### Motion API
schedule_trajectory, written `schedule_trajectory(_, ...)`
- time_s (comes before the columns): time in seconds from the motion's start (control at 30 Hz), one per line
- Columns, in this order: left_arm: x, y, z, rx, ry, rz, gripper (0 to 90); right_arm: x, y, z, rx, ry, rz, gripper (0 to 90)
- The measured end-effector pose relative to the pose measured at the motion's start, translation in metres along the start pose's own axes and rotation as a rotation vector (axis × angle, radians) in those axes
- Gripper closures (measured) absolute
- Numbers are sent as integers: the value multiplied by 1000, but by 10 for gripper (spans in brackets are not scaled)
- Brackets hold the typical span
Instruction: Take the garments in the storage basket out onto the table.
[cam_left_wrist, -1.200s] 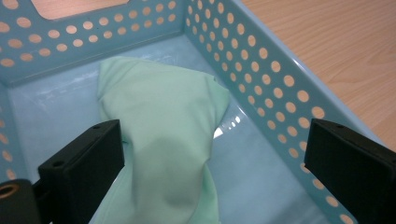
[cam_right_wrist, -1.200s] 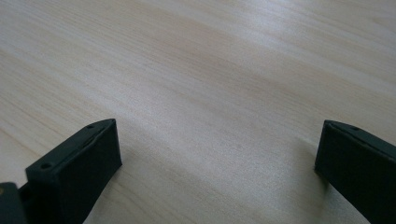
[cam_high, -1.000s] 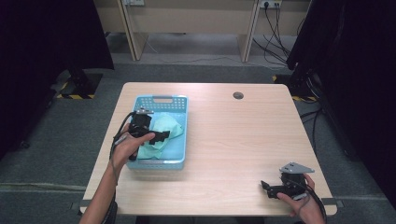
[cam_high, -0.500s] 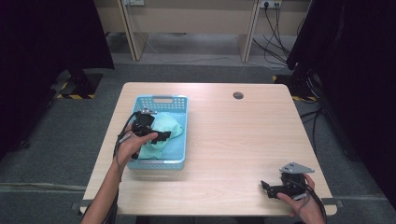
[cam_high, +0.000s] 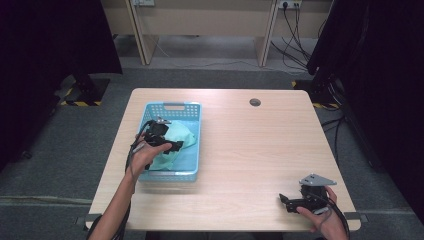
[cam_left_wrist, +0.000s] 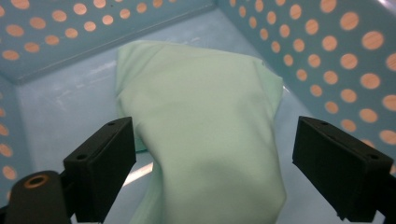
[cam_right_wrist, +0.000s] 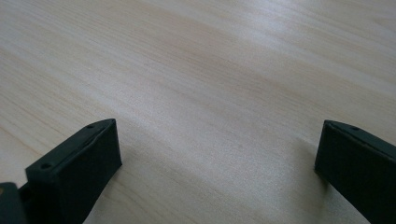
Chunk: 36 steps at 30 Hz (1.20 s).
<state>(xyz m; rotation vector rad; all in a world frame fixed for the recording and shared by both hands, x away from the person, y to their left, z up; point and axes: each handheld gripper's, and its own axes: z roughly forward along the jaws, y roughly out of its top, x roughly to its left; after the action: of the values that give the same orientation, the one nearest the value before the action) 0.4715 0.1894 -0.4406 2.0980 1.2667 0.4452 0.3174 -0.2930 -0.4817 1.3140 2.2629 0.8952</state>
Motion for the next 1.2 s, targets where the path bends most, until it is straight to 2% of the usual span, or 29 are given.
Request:
schedule_trajectory(0.17,1,-3,9,39,11,4,197,0,0,0,0,1,0,4)
schedule_trajectory(0.3,3,-6,15,63,13,11,290,0,0,0,0,1,0,4)
schedule_trajectory(0.37,4,-8,17,68,3,10,354,0,0,0,0,1,-1,4)
schedule_trajectory(0.53,5,-11,19,56,8,26,550,0,0,0,0,3,-3,4)
schedule_trajectory(0.63,6,-11,17,47,11,31,633,0,0,0,0,3,-3,4)
schedule_trajectory(0.83,5,-11,14,22,12,34,693,0,0,0,0,3,-4,4)
schedule_trajectory(1.2,4,1,-10,-51,-12,36,702,1,0,0,0,6,-5,4)
